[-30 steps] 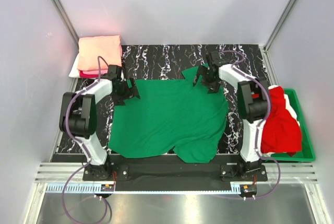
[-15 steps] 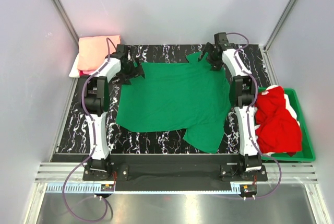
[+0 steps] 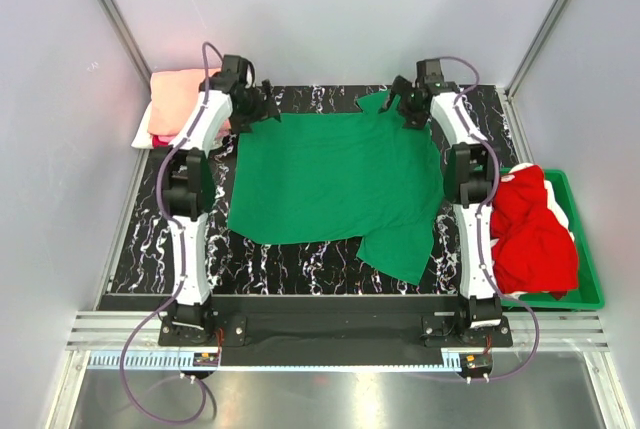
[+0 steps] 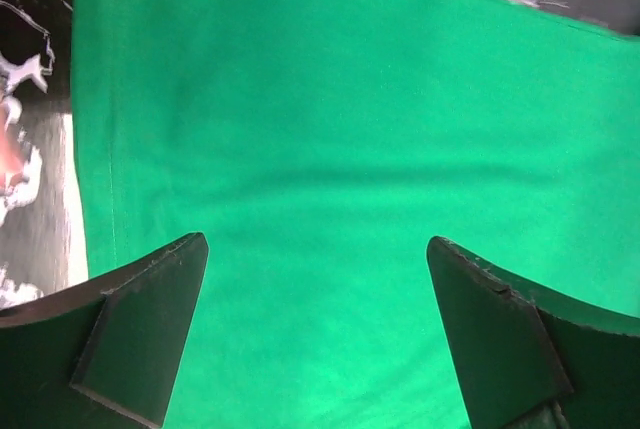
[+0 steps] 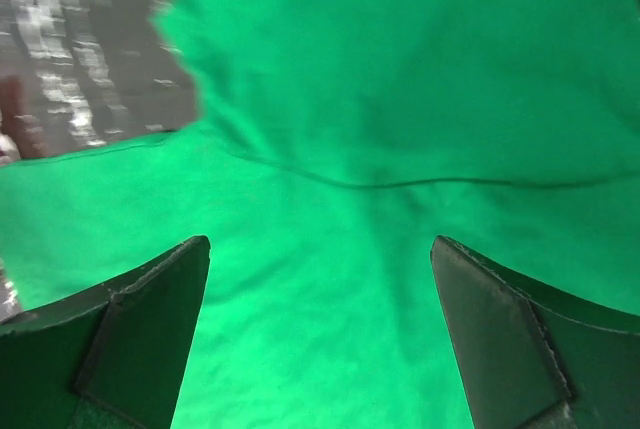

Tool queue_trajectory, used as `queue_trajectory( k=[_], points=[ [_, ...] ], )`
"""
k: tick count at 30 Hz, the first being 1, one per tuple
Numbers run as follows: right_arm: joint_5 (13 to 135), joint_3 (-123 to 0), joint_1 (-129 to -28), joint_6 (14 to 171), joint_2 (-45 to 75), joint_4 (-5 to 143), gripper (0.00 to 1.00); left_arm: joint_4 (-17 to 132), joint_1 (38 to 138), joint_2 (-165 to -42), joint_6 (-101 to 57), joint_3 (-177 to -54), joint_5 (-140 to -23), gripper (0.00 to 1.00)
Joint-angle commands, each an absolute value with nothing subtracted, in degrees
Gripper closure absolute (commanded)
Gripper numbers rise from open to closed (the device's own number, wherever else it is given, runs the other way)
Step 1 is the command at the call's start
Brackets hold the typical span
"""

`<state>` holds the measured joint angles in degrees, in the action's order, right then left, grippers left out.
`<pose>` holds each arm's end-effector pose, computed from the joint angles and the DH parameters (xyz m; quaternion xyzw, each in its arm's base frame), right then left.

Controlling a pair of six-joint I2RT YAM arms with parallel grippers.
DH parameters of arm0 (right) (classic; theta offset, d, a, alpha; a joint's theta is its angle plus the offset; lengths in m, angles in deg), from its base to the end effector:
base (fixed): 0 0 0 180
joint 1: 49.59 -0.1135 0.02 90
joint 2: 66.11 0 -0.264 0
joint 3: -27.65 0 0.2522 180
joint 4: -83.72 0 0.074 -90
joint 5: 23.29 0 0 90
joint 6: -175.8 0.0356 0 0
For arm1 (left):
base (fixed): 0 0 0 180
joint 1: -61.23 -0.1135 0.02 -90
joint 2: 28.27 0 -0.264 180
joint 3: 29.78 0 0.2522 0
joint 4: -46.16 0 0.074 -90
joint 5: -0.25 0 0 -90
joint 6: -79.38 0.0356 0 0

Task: Fold and stack the t-shirts
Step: Flatten the tshirt out, then fold the tshirt

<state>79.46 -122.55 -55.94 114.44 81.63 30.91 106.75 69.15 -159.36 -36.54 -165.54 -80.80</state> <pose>0.5603 0.0703 0.1815 0.1438 0.9246 0.2009 0.2901 0.5005 -0.0752 0.2426 -0.1265 0.9450 -0.1564 0.2578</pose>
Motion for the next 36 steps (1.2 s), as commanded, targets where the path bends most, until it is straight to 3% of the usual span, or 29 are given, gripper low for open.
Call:
queue_trajectory(
  k=[1,6,12,16,19,26,36],
  points=[
    [78.67,-126.02,-56.18,110.58,69.26,31.40,0.00,106.15,70.72,-141.88,-34.97,-159.69,-81.65,0.01],
    [71.48,-118.59,-56.09,110.93,56.02,23.66,0.00,107.38,70.63,-125.77,-35.05,-140.61,-86.30,0.01],
    [76.54,-79.68,-56.35,118.30,29.90,27.49,0.00,104.23,70.63,-103.71,-39.88,-107.14,-87.99,0.01],
    [81.03,-54.65,-56.71,121.30,15.39,31.81,0.00,100.45,70.37,-94.38,-42.79,-93.66,-88.78,0.04],
    [84.27,-45.30,-57.06,123.06,6.77,32.96,0.00,97.56,69.93,-93.92,-43.85,-88.99,-88.87,0.11],
    [83.50,-41.48,-57.32,120.43,-1.76,27.78,0.00,92.01,69.84,-99.10,-45.87,-85.65,-89.66,0.25],
    [83.76,-41.30,-57.23,119.20,-1.24,27.51,0.00,87.00,69.84,-106.14,-47.80,-83.54,-91.50,0.32]
  ],
)
